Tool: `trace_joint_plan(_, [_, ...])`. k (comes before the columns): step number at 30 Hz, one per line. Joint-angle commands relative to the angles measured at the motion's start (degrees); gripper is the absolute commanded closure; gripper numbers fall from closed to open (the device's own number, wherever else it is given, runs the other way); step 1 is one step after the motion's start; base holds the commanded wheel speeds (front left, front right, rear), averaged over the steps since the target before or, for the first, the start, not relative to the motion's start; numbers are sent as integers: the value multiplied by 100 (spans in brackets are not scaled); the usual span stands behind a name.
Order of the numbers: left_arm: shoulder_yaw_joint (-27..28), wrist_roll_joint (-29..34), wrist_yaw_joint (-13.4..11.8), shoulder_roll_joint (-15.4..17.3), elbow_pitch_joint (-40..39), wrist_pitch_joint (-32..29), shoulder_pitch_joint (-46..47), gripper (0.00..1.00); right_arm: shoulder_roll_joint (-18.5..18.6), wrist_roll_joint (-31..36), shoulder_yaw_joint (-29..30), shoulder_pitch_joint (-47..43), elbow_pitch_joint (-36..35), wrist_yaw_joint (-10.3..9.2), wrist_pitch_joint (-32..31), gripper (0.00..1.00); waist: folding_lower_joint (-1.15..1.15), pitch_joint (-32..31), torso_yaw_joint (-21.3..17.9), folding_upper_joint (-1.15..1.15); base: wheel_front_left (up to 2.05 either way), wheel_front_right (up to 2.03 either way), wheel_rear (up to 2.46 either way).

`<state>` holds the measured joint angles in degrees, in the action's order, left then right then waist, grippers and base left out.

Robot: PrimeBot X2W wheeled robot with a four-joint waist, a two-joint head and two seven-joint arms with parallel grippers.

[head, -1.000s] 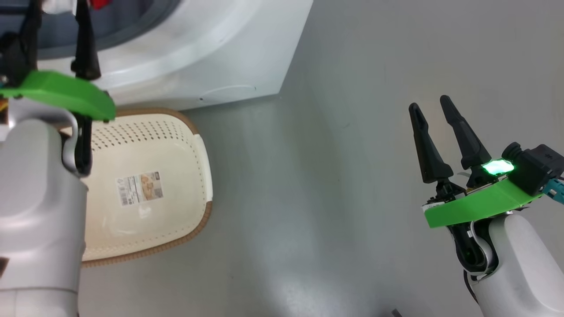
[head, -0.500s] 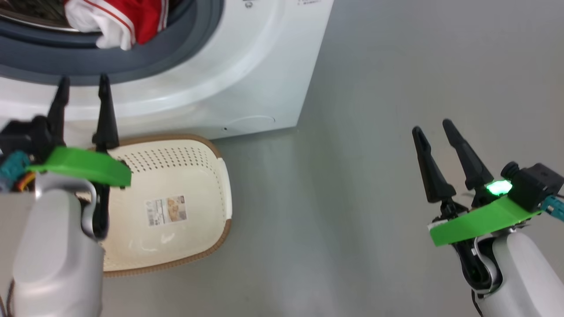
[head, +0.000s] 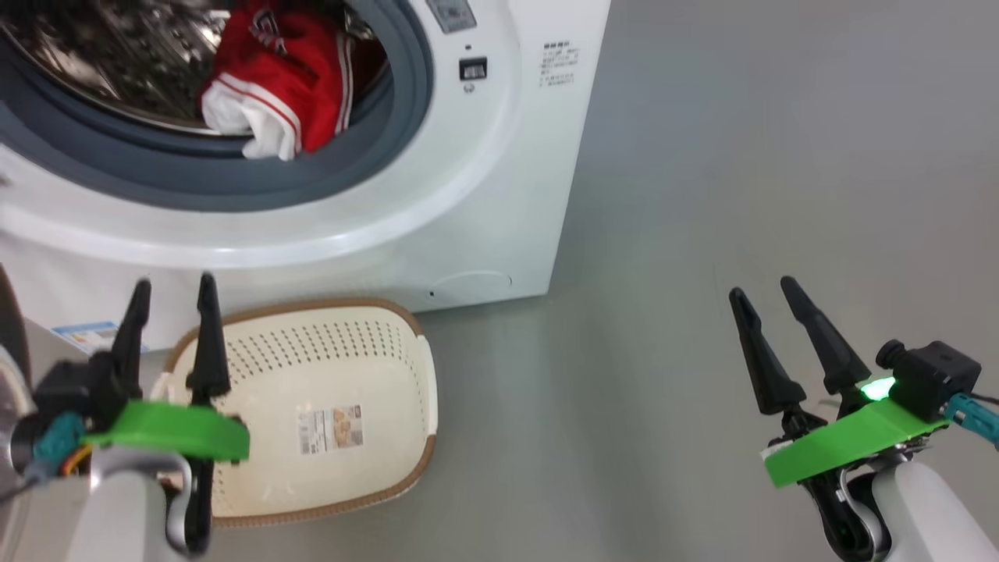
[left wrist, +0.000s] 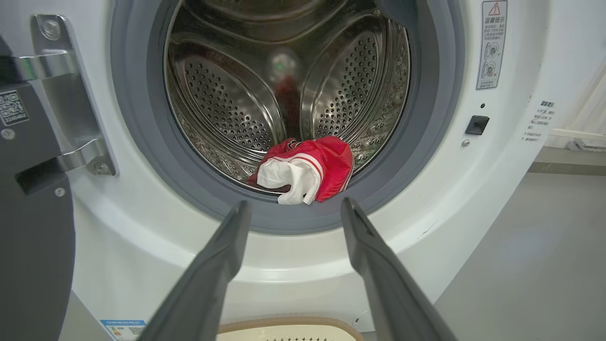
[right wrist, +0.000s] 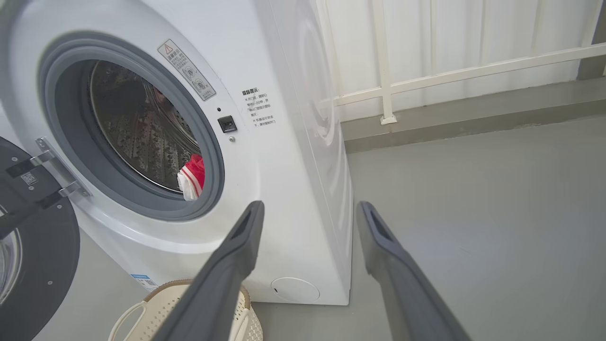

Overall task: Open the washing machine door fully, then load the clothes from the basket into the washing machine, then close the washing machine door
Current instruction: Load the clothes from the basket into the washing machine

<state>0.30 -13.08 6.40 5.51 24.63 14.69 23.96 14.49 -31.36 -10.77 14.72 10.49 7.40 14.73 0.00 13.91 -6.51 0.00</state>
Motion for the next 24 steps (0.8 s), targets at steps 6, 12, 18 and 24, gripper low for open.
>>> trace_joint_plan(6, [305,97,5,22,-680,30,-789,0,81,1,-150,-269,-65,9,27,0,0,-512,81,0,0,0,0])
trace_joint_plan(12, [402,6,6,-114,-976,30,-1516,0,75,12,-185,-489,-8,9,27,0,0,-843,119,0,0,0,0])
trace_joint_plan(18, [457,-88,32,-162,-1179,30,-1831,0,77,13,-169,-603,16,9,27,0,0,-963,180,0,0,0,0])
trace_joint_plan(24, [419,-144,66,-182,-1254,30,-1922,0,103,-12,-150,-637,39,9,27,0,0,-991,232,0,0,0,0])
